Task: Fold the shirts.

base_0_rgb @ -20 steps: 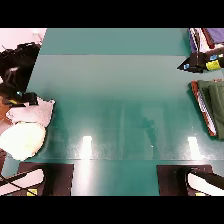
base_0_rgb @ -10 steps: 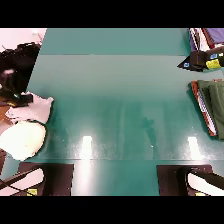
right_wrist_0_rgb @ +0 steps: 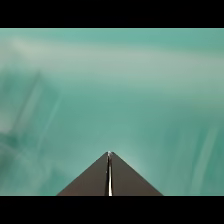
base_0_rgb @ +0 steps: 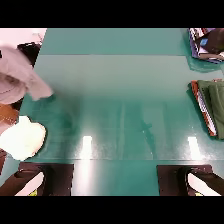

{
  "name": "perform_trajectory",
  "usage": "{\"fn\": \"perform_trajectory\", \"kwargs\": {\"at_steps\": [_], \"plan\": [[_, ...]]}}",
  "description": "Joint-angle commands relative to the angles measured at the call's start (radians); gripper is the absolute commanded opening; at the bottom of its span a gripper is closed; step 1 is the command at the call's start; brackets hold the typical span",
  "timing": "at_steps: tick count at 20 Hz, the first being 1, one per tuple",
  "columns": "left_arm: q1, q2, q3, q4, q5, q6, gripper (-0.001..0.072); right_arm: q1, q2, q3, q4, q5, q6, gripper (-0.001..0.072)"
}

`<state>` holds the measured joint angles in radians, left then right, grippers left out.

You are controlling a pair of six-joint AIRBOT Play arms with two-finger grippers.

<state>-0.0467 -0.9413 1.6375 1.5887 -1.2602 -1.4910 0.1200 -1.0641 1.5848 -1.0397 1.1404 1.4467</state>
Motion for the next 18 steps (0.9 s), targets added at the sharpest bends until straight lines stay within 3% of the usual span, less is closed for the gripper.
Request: {"fn": "perform_trajectory", "kwargs": {"at_steps": [1,7,8,9,10,12,15,18], "plan": [[-0.267,0.002,0.092,0.002,-0.025,-0.008,0.0021,0.000,0.068,0.000,-0.002,-0.121,0.000,0.0012],[-0.674,-0.261,0.086,-0.037,-0.053,-0.019,0.0025,0.001,0.096,0.000,-0.008,-0.113,0.000,0.0013],[-0.712,-0.314,0.086,-0.068,-0.030,-0.013,0.0071,0.001,0.095,0.000,-0.008,-0.106,0.000,0.0013],[-0.735,-0.363,0.086,-0.100,0.003,0.014,0.0365,0.001,0.095,0.000,-0.008,-0.097,0.000,0.0013],[-0.741,-0.403,0.086,-0.108,0.036,0.018,0.0588,0.001,0.095,0.000,-0.008,-0.089,0.000,0.0013],[-0.707,-0.432,0.086,-0.063,0.054,0.014,0.0586,0.001,0.095,0.000,-0.008,-0.072,0.000,0.0012],[-0.529,-0.429,0.077,-0.059,-0.017,-0.005,0.0586,0.001,0.095,0.000,-0.009,-0.060,0.000,0.0012],[-0.333,-0.429,-0.072,-0.253,-0.021,-0.018,0.0586,0.001,0.095,-0.001,-0.008,-0.059,0.000,0.0013]]}}
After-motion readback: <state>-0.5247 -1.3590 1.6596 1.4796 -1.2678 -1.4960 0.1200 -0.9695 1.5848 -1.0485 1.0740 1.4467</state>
